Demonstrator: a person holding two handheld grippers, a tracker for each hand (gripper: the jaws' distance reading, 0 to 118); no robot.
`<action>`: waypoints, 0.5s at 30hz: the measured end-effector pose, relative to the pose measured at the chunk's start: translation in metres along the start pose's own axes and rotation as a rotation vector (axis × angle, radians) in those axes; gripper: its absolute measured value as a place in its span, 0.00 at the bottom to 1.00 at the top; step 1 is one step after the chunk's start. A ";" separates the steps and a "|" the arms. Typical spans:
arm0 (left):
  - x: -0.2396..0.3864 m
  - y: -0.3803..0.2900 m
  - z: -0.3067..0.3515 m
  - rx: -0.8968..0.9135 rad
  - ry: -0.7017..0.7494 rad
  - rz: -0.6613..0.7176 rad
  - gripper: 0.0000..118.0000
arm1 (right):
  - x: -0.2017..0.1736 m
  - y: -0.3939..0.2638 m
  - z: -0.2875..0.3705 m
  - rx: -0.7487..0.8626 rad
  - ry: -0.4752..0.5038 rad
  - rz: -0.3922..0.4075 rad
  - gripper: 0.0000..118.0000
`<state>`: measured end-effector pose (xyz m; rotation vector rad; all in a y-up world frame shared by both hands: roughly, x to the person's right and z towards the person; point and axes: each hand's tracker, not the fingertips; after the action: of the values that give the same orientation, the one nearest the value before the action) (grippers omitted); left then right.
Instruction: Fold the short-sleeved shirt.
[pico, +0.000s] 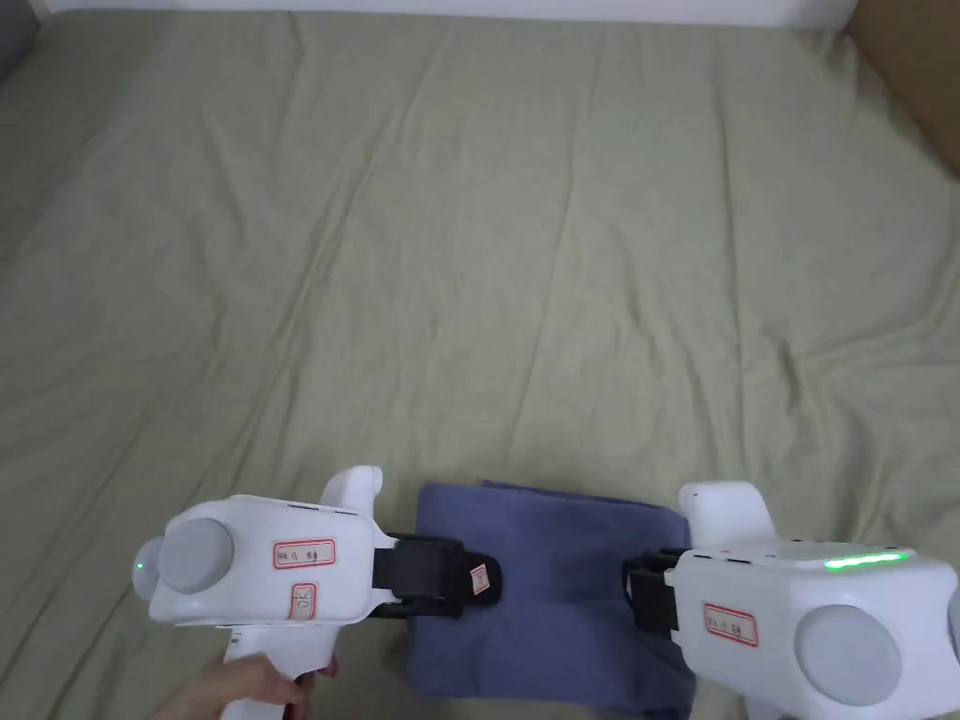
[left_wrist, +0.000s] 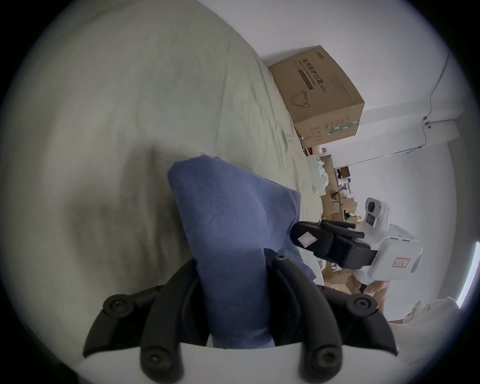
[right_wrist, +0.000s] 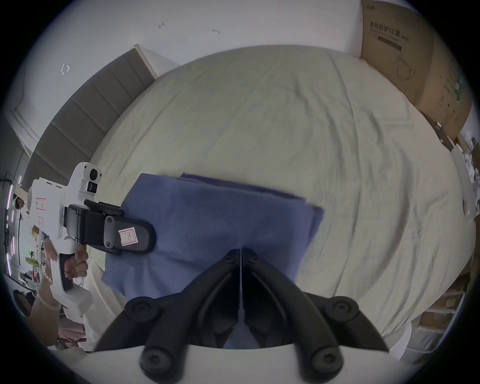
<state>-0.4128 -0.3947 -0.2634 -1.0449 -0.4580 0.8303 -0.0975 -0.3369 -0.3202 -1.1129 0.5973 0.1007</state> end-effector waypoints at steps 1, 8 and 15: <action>-0.001 0.002 0.013 0.021 0.025 -0.010 0.27 | -0.003 0.002 0.004 0.010 0.000 -0.002 0.02; -0.026 0.031 0.141 0.093 0.353 -0.063 0.27 | -0.012 0.013 0.009 0.050 0.005 0.015 0.02; -0.092 0.074 0.253 0.027 0.830 0.004 0.26 | -0.021 0.010 -0.002 0.017 -0.012 0.016 0.02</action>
<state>-0.6719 -0.3035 -0.2114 -1.2576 0.2594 0.3440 -0.1195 -0.3299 -0.3187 -1.0906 0.5952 0.1156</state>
